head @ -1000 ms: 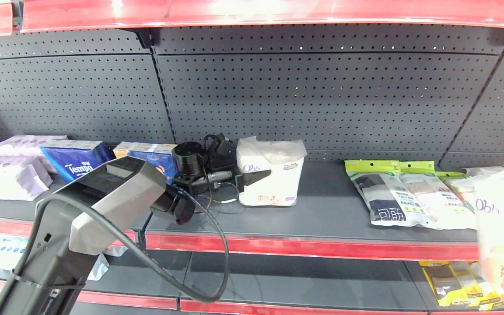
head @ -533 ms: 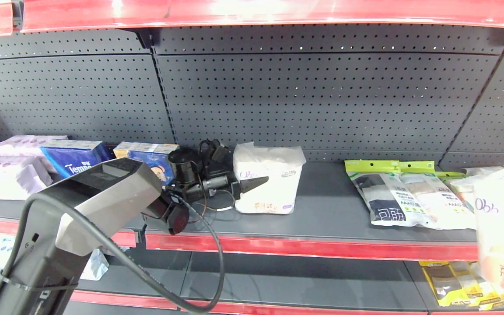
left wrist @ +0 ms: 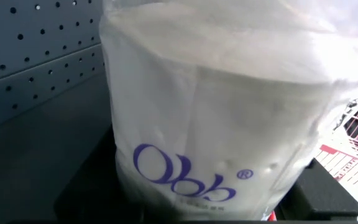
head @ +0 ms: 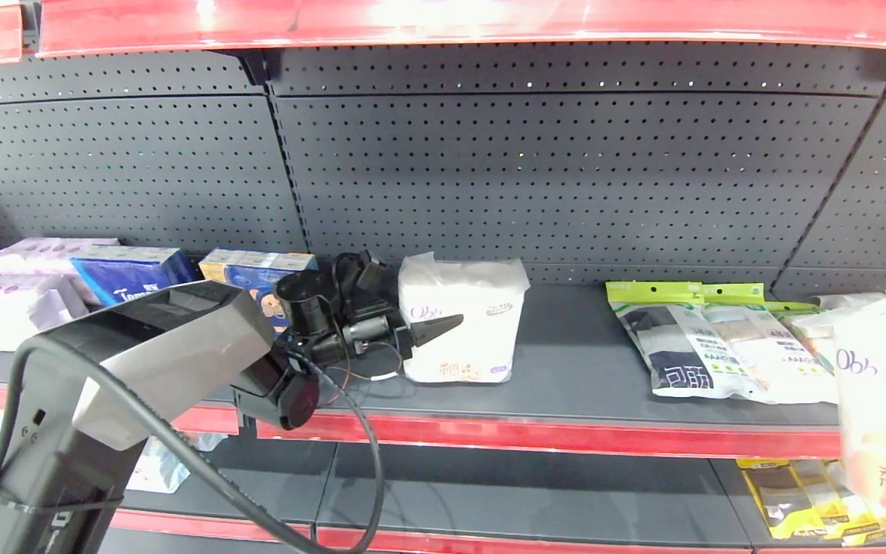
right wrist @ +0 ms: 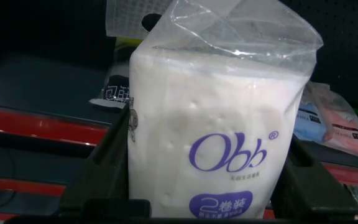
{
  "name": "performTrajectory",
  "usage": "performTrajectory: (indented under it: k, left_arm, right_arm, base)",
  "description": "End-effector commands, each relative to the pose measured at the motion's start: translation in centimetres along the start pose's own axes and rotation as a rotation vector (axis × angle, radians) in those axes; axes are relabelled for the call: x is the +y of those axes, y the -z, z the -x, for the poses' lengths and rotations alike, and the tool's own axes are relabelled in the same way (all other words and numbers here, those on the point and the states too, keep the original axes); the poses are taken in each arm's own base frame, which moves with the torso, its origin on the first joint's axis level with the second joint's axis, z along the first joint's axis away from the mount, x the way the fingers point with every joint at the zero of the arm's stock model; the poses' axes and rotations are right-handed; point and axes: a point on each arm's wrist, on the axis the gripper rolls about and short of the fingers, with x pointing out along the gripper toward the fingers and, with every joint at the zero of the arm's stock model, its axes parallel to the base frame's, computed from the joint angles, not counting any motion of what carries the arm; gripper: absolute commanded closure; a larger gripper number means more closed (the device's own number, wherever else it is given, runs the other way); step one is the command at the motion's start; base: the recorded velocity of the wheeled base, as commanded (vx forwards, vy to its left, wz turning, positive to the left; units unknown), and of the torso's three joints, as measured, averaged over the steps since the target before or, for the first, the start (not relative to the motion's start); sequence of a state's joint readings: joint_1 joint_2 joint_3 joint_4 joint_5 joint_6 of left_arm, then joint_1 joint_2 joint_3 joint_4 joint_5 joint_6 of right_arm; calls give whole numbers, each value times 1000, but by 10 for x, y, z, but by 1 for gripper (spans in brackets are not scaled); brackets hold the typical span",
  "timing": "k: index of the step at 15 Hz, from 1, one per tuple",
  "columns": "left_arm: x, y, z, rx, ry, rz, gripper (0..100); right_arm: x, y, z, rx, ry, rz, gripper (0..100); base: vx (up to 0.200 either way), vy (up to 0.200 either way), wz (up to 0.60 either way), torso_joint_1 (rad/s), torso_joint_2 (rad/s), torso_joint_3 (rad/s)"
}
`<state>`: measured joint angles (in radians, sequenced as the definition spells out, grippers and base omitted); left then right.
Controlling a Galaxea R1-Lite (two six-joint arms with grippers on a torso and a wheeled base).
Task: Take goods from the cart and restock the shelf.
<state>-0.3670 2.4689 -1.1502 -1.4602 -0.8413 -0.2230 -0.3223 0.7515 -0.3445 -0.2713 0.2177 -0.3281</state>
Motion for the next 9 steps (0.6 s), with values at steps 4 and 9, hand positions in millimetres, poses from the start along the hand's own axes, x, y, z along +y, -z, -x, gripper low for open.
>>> performTrajectory:
  k: [4, 9]
  left_arm:
    - [-6, 8, 8, -11, 2, 27, 100]
    - [-8, 11, 11, -9, 1, 60, 100]
  right_arm:
    - [0, 0, 0, 1, -1, 0, 100]
    - [0, 1, 0, 3, -2, 1, 100]
  base:
    - [0, 0, 0, 0, 0, 0]
    - [0, 0, 0, 0, 0, 0]
